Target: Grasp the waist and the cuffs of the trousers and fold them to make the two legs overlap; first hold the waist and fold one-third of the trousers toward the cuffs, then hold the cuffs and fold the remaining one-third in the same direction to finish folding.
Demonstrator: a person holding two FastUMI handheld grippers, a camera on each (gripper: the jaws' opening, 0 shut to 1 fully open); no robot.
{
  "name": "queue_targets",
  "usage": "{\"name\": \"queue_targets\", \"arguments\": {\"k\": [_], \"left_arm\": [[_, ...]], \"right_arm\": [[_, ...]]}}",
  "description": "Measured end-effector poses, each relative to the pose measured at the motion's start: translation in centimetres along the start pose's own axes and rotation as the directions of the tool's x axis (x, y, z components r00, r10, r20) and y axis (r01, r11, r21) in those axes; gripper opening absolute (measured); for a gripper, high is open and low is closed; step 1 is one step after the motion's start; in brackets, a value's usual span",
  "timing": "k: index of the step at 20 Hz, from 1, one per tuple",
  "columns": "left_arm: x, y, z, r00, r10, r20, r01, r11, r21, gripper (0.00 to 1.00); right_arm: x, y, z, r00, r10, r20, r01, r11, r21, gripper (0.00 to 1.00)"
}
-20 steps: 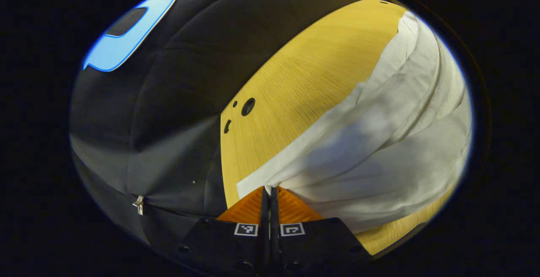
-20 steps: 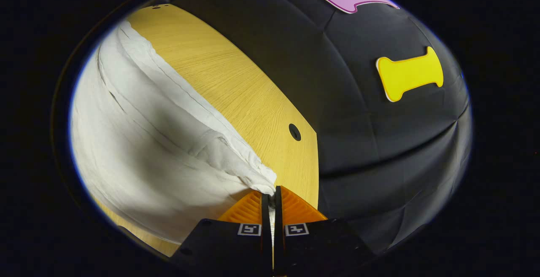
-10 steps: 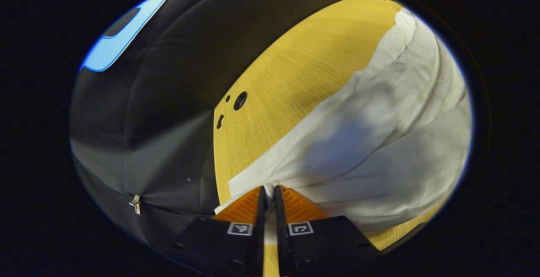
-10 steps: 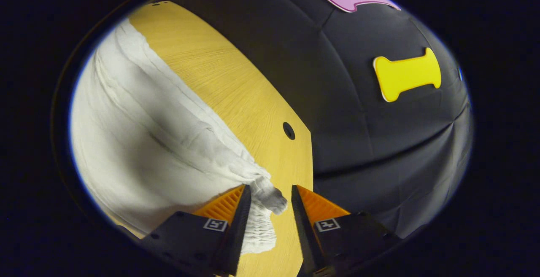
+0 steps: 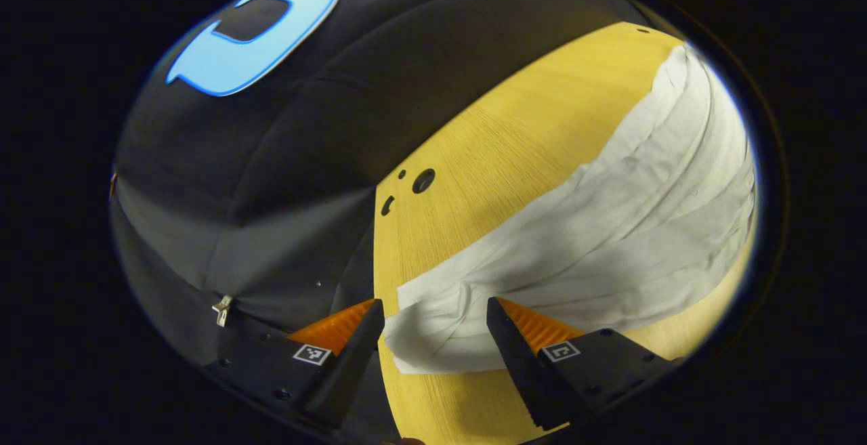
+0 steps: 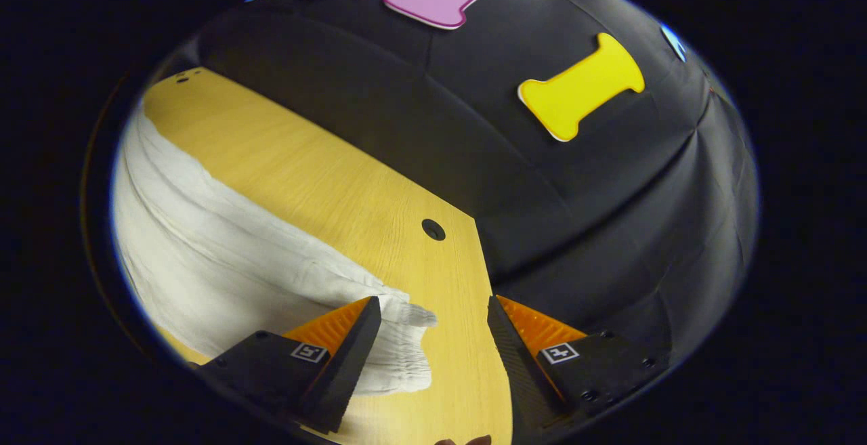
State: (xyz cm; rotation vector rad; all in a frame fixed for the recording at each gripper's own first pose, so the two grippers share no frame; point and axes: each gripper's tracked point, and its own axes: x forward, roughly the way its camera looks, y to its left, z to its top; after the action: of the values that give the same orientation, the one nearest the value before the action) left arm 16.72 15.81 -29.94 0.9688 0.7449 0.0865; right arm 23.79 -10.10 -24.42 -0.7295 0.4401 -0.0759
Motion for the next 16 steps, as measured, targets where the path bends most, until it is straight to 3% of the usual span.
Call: {"name": "queue_targets", "arguments": {"k": [4,6,8,9,10,13,14,16], "left_arm": [[-2.5,-0.1,-0.2,1.0,-0.018,0.022,0.021,0.993,-0.119,0.96],[-3.6,-0.5,-0.6,0.999,-0.04,0.025,0.044,0.98,-0.192,0.97],[-4.3,-1.2,-0.6,0.997,-0.073,0.033,0.08,0.944,-0.321,0.97],[-4.3,-1.5,-0.5,0.995,-0.097,0.036,0.103,0.904,-0.415,0.97],[-4.4,-1.8,-0.5,0.991,-0.124,0.044,0.129,0.844,-0.521,0.97],[-4.8,-1.5,0.9,0.98,-0.172,0.103,0.19,0.633,-0.75,0.98],[-4.8,-1.5,1.4,0.975,-0.185,0.122,0.209,0.58,-0.787,0.98],[-4.9,-1.9,1.8,0.968,-0.21,0.135,0.228,0.519,-0.824,0.96]], "right_arm": [[-3.2,-0.5,-0.4,0.997,0.005,-0.072,0.016,0.961,0.277,0.98],[-3.8,0.2,-1.3,0.993,0.027,-0.112,0.025,0.897,0.442,0.98],[-3.4,1.1,-3.5,0.983,0.067,-0.171,0.048,0.803,0.594,0.98],[-3.2,1.5,-4.8,0.977,0.07,-0.201,0.076,0.767,0.637,0.98],[-3.5,1.8,-5.7,0.971,0.078,-0.226,0.096,0.737,0.669,0.98],[-3.4,3.4,-7.9,0.95,0.129,-0.284,0.135,0.652,0.746,0.99],[-3.3,3.8,-8.5,0.943,0.147,-0.298,0.15,0.612,0.777,0.99],[-2.8,4.8,-9.9,0.928,0.182,-0.326,0.191,0.517,0.834,0.99]]}}
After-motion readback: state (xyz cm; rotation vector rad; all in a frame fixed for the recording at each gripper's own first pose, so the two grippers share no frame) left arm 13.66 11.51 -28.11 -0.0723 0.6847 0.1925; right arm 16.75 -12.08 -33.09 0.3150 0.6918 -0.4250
